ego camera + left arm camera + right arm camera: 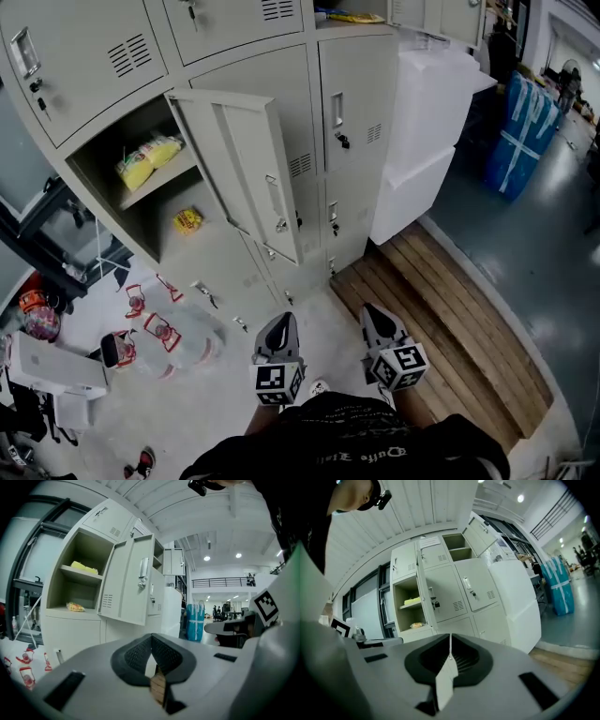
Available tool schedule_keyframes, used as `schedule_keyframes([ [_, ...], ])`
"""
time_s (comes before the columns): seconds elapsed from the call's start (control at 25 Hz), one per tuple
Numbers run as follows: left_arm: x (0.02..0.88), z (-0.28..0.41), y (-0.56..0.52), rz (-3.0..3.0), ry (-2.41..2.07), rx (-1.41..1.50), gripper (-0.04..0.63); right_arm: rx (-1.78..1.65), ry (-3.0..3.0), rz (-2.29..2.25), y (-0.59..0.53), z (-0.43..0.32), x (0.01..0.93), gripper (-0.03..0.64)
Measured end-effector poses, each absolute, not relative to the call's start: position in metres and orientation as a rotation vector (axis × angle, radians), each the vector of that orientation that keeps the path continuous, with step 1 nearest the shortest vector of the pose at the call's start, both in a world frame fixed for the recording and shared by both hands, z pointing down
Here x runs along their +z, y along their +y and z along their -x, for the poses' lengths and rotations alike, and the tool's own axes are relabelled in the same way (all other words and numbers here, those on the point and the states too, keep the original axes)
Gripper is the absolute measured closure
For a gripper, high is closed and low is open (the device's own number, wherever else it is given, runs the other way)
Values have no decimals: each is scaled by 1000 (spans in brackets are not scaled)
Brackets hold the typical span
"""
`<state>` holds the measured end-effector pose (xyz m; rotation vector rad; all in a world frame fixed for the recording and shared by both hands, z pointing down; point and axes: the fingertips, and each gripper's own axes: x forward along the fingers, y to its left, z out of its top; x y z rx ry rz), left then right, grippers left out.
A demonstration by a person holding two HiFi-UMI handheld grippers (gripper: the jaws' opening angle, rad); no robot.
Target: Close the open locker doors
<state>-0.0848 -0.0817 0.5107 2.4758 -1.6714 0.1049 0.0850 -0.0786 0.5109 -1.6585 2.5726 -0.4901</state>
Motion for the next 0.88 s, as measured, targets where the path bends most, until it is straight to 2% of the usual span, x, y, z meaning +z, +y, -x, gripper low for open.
schedule_keyframes([
  [0.48,520,136,-112,-2364,-1740,144,588,-419,2679,1478,-140,-34,486,604],
  [0.6,521,142,-122,-2342,-1776,111,588,-396,2755,1342,-153,-16,478,476],
  [0.88,516,159,-147,-2286,-1877,47,588,-262,2930,1168,-188,21,467,476],
])
